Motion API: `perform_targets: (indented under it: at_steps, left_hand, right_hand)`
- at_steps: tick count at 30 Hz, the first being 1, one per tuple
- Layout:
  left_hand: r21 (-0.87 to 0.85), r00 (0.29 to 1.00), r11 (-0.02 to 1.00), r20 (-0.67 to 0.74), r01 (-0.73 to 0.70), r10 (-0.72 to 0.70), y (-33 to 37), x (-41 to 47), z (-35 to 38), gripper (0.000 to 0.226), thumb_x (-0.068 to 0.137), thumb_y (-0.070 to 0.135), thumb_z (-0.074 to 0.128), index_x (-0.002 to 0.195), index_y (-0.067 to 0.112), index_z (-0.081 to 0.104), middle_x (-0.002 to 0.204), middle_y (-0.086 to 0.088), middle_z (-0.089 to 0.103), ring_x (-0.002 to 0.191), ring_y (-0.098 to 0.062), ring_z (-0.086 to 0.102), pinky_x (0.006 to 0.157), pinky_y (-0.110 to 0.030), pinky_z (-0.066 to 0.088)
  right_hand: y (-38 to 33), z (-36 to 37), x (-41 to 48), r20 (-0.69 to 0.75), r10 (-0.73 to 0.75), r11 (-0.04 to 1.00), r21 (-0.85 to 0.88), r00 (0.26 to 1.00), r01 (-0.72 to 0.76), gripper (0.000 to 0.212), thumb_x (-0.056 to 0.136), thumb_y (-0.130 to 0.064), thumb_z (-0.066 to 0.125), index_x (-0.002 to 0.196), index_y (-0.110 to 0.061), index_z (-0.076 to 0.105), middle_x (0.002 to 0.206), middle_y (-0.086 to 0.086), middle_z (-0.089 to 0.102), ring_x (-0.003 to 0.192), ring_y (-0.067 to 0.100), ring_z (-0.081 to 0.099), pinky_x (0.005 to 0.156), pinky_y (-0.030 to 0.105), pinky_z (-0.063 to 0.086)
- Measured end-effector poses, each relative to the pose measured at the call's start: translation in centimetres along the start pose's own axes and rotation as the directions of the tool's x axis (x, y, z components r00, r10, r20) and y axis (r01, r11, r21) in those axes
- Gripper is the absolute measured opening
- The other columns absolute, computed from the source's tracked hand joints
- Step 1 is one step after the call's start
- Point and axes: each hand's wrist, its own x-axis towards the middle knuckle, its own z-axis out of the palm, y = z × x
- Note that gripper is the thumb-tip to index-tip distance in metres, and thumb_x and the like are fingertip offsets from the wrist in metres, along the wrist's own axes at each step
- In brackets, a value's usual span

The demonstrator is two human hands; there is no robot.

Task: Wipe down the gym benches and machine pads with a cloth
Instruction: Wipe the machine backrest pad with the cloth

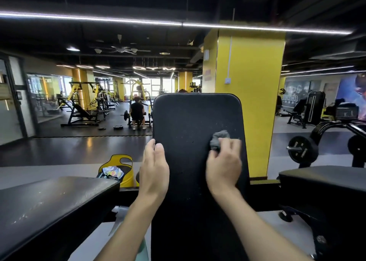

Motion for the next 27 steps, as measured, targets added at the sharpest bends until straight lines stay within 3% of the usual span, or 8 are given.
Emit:
perform_targets:
  at_steps: [2, 5, 8, 10, 14, 18, 22, 27]
  left_hand:
    - [0.014, 1.000, 1.000, -0.008, -0.011, 0.011, 0.2, 0.2, 0.2, 0.053, 0.106, 0.045, 0.025, 0.153, 0.021, 0.033, 0.155, 0.006, 0.038, 0.143, -0.010, 0.031, 0.121, -0.039, 0.024]
    - [0.023, 0.999, 1.000, -0.033, -0.014, 0.015, 0.6, 0.9, 0.1, 0.049, 0.108, 0.037, 0.025, 0.153, 0.018, 0.033, 0.155, 0.001, 0.038, 0.143, -0.011, 0.032, 0.120, -0.039, 0.024]
    - [0.073, 0.995, 0.993, -0.022, -0.092, 0.094, 1.9, 2.2, 0.1, 0.058, 0.102, 0.047, 0.023, 0.152, 0.020, 0.034, 0.154, 0.002, 0.038, 0.142, -0.012, 0.033, 0.120, -0.042, 0.026]
    - [0.079, 0.995, 0.992, 0.010, -0.102, 0.102, 2.9, 3.2, 0.5, 0.059, 0.102, 0.049, 0.021, 0.154, 0.023, 0.030, 0.156, 0.006, 0.035, 0.145, -0.010, 0.029, 0.121, -0.044, 0.023]
    - [0.074, 0.996, 0.995, -0.034, -0.074, 0.077, 3.2, 4.1, 1.2, 0.052, 0.107, 0.043, 0.024, 0.154, 0.023, 0.029, 0.157, 0.008, 0.033, 0.144, -0.010, 0.028, 0.121, -0.043, 0.022]
    - [0.062, 0.997, 0.995, -0.024, -0.077, 0.079, 2.6, 4.1, 1.1, 0.051, 0.107, 0.042, 0.024, 0.155, 0.023, 0.028, 0.157, 0.009, 0.032, 0.145, -0.008, 0.026, 0.122, -0.039, 0.020]
    - [0.060, 0.995, 0.994, -0.035, -0.090, 0.092, 2.3, 4.5, 1.2, 0.050, 0.108, 0.040, 0.023, 0.153, 0.020, 0.032, 0.155, 0.006, 0.036, 0.143, -0.008, 0.029, 0.120, -0.033, 0.021]
    - [0.055, 0.994, 0.996, -0.078, -0.070, 0.074, 4.4, 5.8, 1.4, 0.056, 0.103, 0.045, 0.022, 0.151, 0.021, 0.035, 0.153, 0.002, 0.039, 0.141, -0.016, 0.034, 0.119, -0.047, 0.024]
  right_hand:
    - [-3.0, 2.0, -1.6, 0.050, -0.197, 0.980, 0.025, 0.979, 0.196, 0.021, 0.070, -0.005, 0.072, 0.086, -0.013, 0.061, 0.098, 0.009, 0.055, 0.065, 0.032, 0.059, 0.054, 0.035, 0.048]
    - [-6.2, 3.7, -3.0, 0.152, -0.509, 0.860, 0.057, 0.847, 0.507, 0.015, 0.071, -0.009, 0.070, 0.076, -0.016, 0.058, 0.085, 0.005, 0.054, 0.057, 0.024, 0.054, 0.049, 0.035, 0.048]
    - [-4.5, 2.2, -0.8, 0.246, -0.613, 0.784, 0.070, 0.751, 0.617, 0.012, 0.071, -0.007, 0.067, 0.078, -0.015, 0.061, 0.086, 0.005, 0.056, 0.059, 0.026, 0.055, 0.051, 0.036, 0.048]
    - [-1.6, 0.3, 2.1, 0.222, -0.545, 0.831, 0.015, 0.809, 0.556, 0.017, 0.073, -0.002, 0.064, 0.087, -0.011, 0.064, 0.094, 0.009, 0.056, 0.065, 0.034, 0.057, 0.055, 0.037, 0.048]
    - [3.1, -2.9, 7.8, 0.036, -0.141, 0.986, -0.081, 0.989, 0.143, 0.026, 0.086, -0.001, 0.060, 0.111, -0.005, 0.064, 0.112, 0.013, 0.053, 0.078, 0.035, 0.057, 0.065, 0.032, 0.039]
    - [0.9, -1.1, 7.6, -0.080, 0.018, 0.998, -0.054, 0.997, -0.022, 0.019, 0.085, -0.001, 0.060, 0.104, -0.004, 0.062, 0.111, 0.014, 0.052, 0.077, 0.035, 0.056, 0.065, 0.034, 0.040]
    - [-4.3, 2.2, 4.7, -0.004, -0.241, 0.970, 0.038, 0.971, 0.241, 0.021, 0.074, 0.000, 0.068, 0.092, -0.009, 0.065, 0.102, 0.012, 0.055, 0.072, 0.034, 0.059, 0.062, 0.035, 0.048]
    - [-6.4, 2.9, 3.9, 0.233, -0.646, 0.755, 0.057, 0.727, 0.653, 0.018, 0.071, -0.002, 0.067, 0.086, -0.011, 0.063, 0.092, 0.008, 0.056, 0.065, 0.030, 0.055, 0.056, 0.040, 0.050]
